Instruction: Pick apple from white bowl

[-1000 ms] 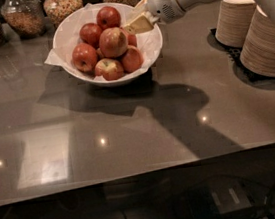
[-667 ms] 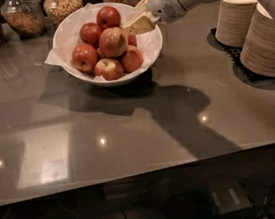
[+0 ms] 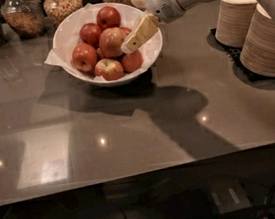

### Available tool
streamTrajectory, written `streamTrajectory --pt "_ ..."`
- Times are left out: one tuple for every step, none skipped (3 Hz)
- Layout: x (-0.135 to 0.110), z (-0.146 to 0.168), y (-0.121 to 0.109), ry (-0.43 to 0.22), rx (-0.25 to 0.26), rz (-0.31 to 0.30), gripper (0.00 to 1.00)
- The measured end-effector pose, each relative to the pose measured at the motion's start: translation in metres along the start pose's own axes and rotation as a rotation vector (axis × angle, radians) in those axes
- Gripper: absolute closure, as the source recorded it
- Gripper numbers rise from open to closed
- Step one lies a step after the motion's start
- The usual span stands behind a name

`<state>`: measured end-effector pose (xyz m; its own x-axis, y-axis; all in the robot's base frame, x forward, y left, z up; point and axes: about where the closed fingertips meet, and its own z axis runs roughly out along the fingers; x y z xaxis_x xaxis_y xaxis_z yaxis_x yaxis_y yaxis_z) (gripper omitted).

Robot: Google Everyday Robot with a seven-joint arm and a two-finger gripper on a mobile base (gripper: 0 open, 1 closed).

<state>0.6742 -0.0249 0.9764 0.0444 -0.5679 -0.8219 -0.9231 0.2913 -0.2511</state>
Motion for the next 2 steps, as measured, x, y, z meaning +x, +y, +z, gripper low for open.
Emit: streamTrajectory --pt "-0.002 0.007 0.0 0.004 -0.013 -0.004 0.05" --pt "-0.005 0.017 0.003 0.011 -0.037 -0.01 0.22"
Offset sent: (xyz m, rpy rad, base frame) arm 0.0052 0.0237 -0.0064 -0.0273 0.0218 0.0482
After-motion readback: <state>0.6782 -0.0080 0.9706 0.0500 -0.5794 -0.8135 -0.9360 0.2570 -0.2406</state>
